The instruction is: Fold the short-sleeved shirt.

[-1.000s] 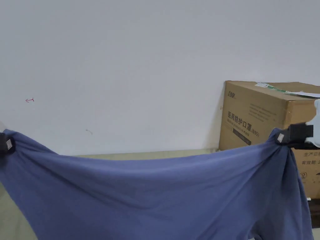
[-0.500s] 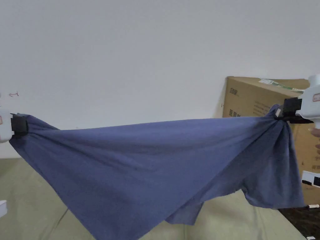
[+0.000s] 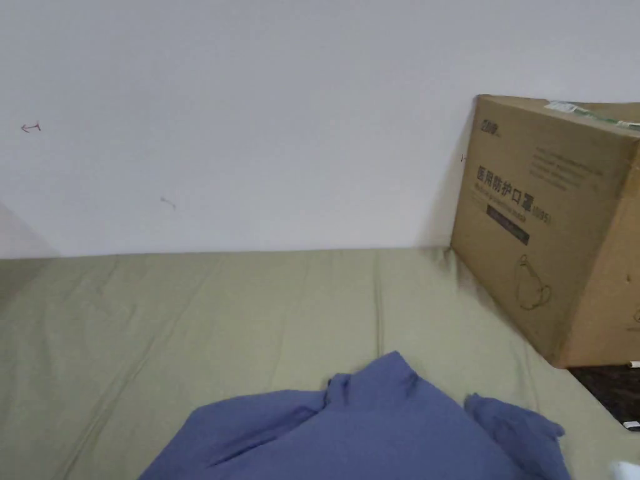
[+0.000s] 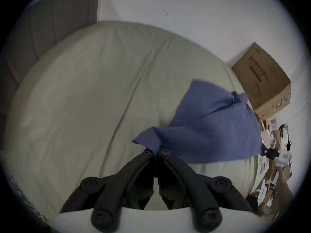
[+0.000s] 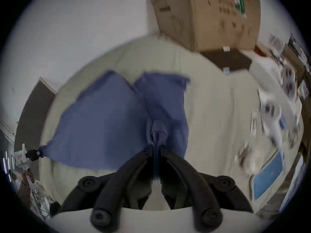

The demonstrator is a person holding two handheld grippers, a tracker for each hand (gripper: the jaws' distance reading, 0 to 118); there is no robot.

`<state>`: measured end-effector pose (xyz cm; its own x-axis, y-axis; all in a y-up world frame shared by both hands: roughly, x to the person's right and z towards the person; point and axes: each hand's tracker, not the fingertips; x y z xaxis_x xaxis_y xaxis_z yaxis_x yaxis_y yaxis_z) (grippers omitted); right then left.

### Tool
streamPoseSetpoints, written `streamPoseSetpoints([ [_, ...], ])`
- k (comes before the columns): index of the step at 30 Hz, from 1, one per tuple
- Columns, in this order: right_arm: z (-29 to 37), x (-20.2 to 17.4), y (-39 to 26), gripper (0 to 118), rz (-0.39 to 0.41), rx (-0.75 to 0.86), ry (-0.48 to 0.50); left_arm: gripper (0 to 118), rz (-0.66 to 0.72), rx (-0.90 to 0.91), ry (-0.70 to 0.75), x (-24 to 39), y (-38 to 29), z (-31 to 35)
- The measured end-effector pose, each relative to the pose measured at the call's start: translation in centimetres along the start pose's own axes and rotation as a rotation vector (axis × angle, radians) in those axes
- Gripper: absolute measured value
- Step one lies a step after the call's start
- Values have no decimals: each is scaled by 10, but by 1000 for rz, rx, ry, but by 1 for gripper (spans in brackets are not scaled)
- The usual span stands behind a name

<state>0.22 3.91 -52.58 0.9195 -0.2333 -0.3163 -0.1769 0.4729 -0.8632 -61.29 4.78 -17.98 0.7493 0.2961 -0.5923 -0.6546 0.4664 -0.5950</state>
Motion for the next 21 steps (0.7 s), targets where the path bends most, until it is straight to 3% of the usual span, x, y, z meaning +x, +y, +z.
streamPoseSetpoints([
  [5,30,20,-47,7,14,-33,30,2,96,16,-41,-36,-45,38],
  [12,64,25,-75,8,37,-109,74,7,91,-10,-90,-57,-68,84],
  [13,67,24,-78,21,50,-110,76,19,107,-23,-112,-61,-69,89],
  [14,70,22,-80,49,59,-103,73,35,120,-19,-124,-64,-72,95],
  [15,71,19,-81,86,59,-95,65,55,124,-10,-127,-64,-76,100],
  [16,73,15,-83,106,62,-88,54,83,120,3,-111,-63,-78,107],
  [17,77,11,-85,105,77,-64,11,96,105,28,-53,-62,-80,113],
  [19,80,4,-86,105,87,-83,-62,98,99,53,5,-64,-83,124],
  [21,93,-3,-85,106,77,-51,-21,99,107,86,8,-63,-87,140],
])
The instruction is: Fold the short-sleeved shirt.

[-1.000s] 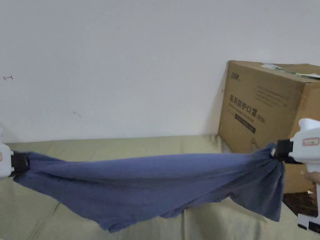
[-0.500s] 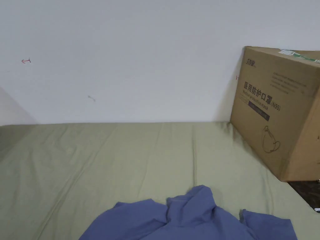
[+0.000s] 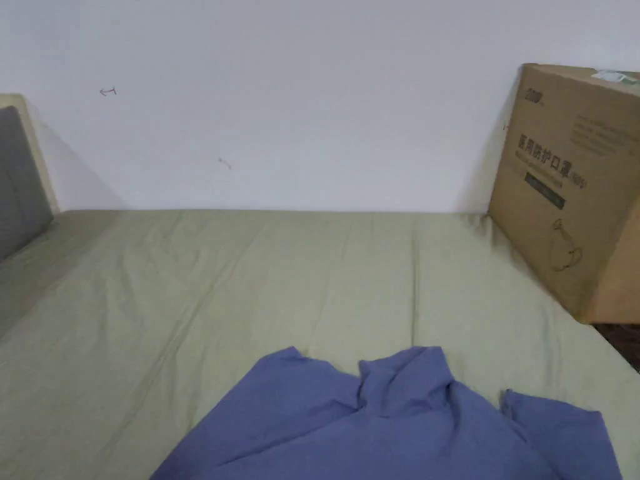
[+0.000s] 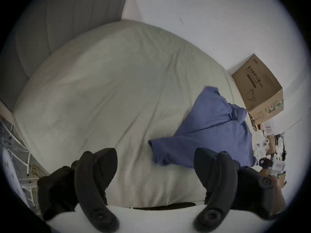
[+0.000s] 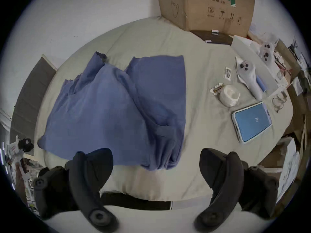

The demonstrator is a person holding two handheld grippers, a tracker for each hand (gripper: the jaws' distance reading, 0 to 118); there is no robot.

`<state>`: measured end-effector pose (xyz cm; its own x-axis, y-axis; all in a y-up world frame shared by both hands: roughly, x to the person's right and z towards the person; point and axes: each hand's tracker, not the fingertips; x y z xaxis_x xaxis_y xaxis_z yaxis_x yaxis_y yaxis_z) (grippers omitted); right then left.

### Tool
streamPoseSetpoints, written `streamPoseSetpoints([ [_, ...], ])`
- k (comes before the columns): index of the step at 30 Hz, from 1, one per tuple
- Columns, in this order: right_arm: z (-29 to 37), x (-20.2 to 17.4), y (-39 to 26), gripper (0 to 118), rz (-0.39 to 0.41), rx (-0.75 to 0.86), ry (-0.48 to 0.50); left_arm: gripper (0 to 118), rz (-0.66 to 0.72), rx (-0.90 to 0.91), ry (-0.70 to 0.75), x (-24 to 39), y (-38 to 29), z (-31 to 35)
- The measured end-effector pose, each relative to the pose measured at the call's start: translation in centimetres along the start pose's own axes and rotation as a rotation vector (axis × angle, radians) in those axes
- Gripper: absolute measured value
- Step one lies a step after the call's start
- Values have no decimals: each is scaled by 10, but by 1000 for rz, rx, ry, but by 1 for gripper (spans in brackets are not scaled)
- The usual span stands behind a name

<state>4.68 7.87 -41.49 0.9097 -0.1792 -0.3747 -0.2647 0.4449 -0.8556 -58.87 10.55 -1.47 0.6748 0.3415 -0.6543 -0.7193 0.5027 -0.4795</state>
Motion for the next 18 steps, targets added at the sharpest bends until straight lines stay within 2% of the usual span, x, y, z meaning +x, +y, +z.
streamPoseSetpoints([
  [2,16,-12,5,105,-6,32,78,99,-18,71,13,5,0,21],
  [6,50,-48,15,105,68,179,85,97,-61,243,69,27,-3,59],
  [7,58,-58,18,102,89,222,86,91,-63,287,83,34,-5,67],
  [8,64,-68,19,94,103,256,107,78,-58,323,101,40,-7,74],
  [9,69,-74,19,75,111,283,147,55,-55,339,92,44,-8,79],
  [10,73,-81,19,34,107,318,209,10,-66,335,71,48,-8,81],
  [11,78,-88,19,5,96,347,251,0,-78,327,66,53,-7,83],
  [15,77,-108,19,2,78,387,313,0,-132,261,79,63,-2,68],
  [17,74,-113,24,2,79,359,359,0,-127,198,26,61,3,52],
  [18,73,-116,26,2,77,354,359,11,-117,163,33,59,4,44],
])
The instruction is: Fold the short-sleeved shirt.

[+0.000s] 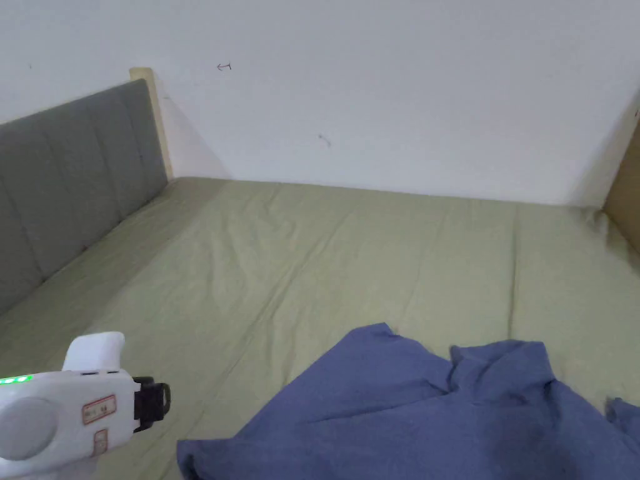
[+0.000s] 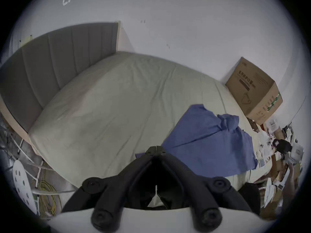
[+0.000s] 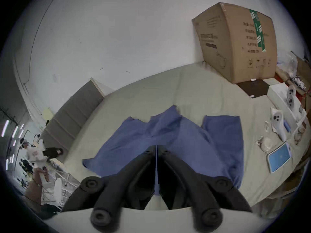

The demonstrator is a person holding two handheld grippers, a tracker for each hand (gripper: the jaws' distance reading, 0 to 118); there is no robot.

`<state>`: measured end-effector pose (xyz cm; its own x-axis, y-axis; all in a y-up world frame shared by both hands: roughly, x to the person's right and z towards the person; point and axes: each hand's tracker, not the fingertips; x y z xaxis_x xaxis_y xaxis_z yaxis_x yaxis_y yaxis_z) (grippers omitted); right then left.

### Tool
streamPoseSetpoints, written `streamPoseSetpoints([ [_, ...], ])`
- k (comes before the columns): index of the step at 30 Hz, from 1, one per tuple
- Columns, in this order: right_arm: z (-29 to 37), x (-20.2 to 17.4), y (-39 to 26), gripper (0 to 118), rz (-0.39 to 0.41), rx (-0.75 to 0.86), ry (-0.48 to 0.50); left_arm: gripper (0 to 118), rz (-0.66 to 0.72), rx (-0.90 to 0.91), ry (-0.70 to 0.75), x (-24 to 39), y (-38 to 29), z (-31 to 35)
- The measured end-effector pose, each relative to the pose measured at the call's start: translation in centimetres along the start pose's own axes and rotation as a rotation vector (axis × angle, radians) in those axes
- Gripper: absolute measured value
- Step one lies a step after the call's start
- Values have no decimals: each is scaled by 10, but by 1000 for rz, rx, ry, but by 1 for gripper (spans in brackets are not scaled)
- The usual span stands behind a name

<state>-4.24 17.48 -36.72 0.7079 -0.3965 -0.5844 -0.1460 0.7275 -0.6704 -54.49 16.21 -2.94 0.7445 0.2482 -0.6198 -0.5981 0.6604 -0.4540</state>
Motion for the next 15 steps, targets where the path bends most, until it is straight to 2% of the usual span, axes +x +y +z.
streamPoseSetpoints([
  [1,-3,-2,0,2,-4,-12,1,64,23,-24,18,-4,0,-13],
  [2,-6,-3,0,2,-9,-23,5,106,37,-69,16,-10,2,-29],
  [3,-8,-3,0,2,-15,-32,9,116,57,-114,27,-16,4,-44],
  [4,-11,-2,-1,2,-20,-42,12,110,84,-161,37,-27,4,-64],
  [6,-16,-2,-4,2,-26,-55,7,109,137,-286,28,-42,-2,-98],
  [8,-20,-2,-7,2,-33,-77,6,105,172,-296,11,-45,-6,-118],
  [9,-23,-1,-10,2,-37,-88,8,95,166,-324,18,-46,-8,-128],
  [11,-29,0,-14,2,-38,-116,0,15,112,-354,4,-42,-14,-143],
  [12,-33,0,-15,2,-34,-131,-8,6,81,-374,-10,-36,-18,-145],
  [15,-47,4,-14,1,-20,-164,-22,5,-58,-401,-29,-21,-24,-142],
])
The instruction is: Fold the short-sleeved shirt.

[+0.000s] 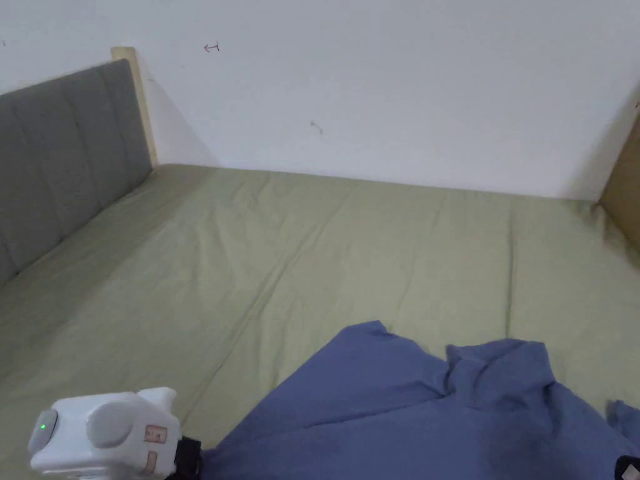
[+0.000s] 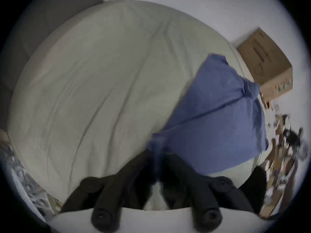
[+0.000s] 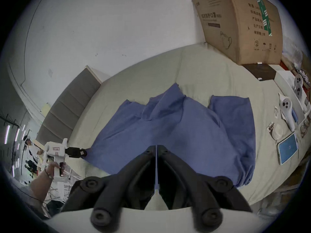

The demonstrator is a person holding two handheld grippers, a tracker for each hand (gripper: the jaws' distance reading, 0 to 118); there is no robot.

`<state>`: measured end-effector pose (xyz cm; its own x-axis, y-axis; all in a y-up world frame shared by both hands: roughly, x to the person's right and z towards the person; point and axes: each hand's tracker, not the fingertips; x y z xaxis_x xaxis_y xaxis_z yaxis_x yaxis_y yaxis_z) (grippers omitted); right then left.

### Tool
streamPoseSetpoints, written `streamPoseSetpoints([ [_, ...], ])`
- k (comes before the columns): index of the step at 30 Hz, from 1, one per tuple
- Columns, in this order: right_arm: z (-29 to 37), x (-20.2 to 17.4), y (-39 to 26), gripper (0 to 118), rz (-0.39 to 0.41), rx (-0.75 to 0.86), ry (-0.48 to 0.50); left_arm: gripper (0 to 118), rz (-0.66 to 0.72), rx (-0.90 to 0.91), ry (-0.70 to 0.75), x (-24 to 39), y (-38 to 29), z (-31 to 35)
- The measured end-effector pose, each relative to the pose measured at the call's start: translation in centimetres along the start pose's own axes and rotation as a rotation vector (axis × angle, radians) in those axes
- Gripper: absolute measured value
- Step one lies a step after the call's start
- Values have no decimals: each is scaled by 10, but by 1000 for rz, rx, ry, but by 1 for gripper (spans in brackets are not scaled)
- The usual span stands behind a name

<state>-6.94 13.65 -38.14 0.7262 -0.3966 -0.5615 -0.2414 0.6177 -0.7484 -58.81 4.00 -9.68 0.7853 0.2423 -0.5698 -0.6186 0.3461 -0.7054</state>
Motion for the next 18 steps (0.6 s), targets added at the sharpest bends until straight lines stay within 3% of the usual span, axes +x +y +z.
streamPoseSetpoints([
  [8,-66,20,59,2,-4,-62,-27,5,-61,344,-64,26,-26,70],
  [11,-106,28,97,2,23,-110,-112,5,-57,385,-84,38,-29,84],
  [12,-118,31,108,17,20,-104,-115,5,-51,393,-83,40,-30,86],
  [13,-132,35,121,73,30,-115,-124,5,-42,410,-82,45,-30,87],
  [14,-147,38,134,107,50,-131,-153,5,-37,427,-83,47,-31,88],
  [15,-160,40,143,113,74,-143,-188,5,-34,438,-82,48,-33,88],
  [18,-204,52,161,113,98,-261,-249,5,-31,445,-82,52,-32,83],
])
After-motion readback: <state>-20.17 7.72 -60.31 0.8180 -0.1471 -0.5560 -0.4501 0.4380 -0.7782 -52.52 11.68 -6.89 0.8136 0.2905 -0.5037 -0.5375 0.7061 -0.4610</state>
